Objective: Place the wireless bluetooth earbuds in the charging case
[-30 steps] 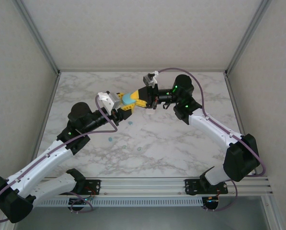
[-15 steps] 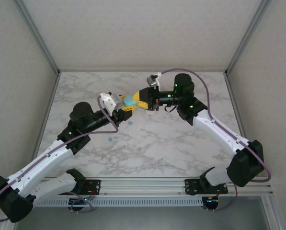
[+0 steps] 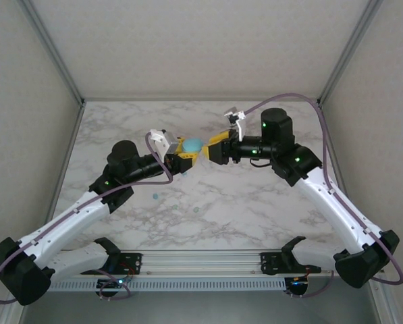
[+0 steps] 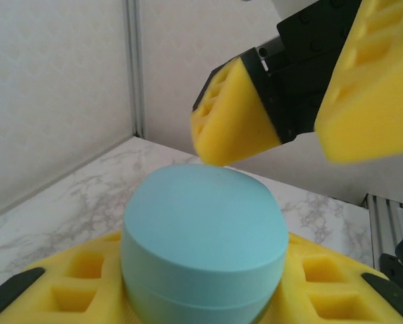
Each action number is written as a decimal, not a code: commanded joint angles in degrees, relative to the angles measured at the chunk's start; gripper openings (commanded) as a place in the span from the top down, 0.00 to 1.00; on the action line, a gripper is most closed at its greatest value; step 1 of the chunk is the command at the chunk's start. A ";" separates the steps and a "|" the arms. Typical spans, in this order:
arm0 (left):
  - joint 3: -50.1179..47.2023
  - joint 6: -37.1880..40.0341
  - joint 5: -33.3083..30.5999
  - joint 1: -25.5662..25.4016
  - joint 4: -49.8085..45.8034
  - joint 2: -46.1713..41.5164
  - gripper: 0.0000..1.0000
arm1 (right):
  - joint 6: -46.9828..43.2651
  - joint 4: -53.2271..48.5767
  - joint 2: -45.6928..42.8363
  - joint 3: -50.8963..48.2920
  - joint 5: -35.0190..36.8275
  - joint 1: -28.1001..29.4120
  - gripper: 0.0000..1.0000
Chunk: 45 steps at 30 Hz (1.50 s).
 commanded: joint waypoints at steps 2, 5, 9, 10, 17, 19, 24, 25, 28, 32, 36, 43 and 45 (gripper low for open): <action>1.64 -1.18 2.83 -0.41 2.27 0.12 0.90 | -6.62 -3.61 1.98 2.38 0.53 0.55 0.34; 1.84 -1.48 3.22 -0.41 2.44 0.37 0.90 | -6.60 -3.03 2.40 1.91 0.72 0.77 0.34; 2.28 -1.49 4.01 -0.41 2.03 0.41 0.89 | -5.76 -3.18 2.93 2.27 2.85 0.84 0.34; 2.46 -1.21 4.31 -0.41 1.54 0.36 0.89 | -5.04 -2.60 2.91 2.14 3.43 0.87 0.34; 2.62 -1.86 5.17 -0.41 1.56 -0.05 0.89 | -4.74 -0.98 2.78 0.83 10.07 1.23 0.34; 2.74 -2.10 5.65 -0.41 1.43 -0.11 0.89 | -3.83 2.03 2.15 -0.24 10.85 1.29 0.33; 2.83 -1.97 6.61 -0.50 0.73 -0.25 0.90 | -2.13 7.07 1.34 -1.32 13.58 1.35 0.33; 2.83 -1.97 6.61 -0.50 0.56 -0.31 0.90 | -1.95 7.14 1.50 -1.02 13.99 1.35 0.32; 2.83 -1.88 6.67 -0.50 0.18 -0.40 0.90 | -1.59 7.18 2.23 -0.11 14.66 1.37 0.32; 2.66 -1.63 6.27 -0.50 -0.09 -0.57 0.90 | -0.72 6.59 3.35 1.36 14.48 1.30 0.31; 2.07 -1.05 4.23 -0.50 -0.28 -1.27 0.90 | 1.65 3.65 4.81 4.53 14.89 1.29 0.30; 0.22 -0.47 -0.64 -0.50 -0.43 -2.96 0.90 | 4.22 -1.11 6.31 10.30 11.44 1.36 0.28; -0.39 -0.64 -3.03 -0.50 -0.57 -3.30 0.90 | 4.95 -0.30 5.60 10.65 9.03 1.34 0.28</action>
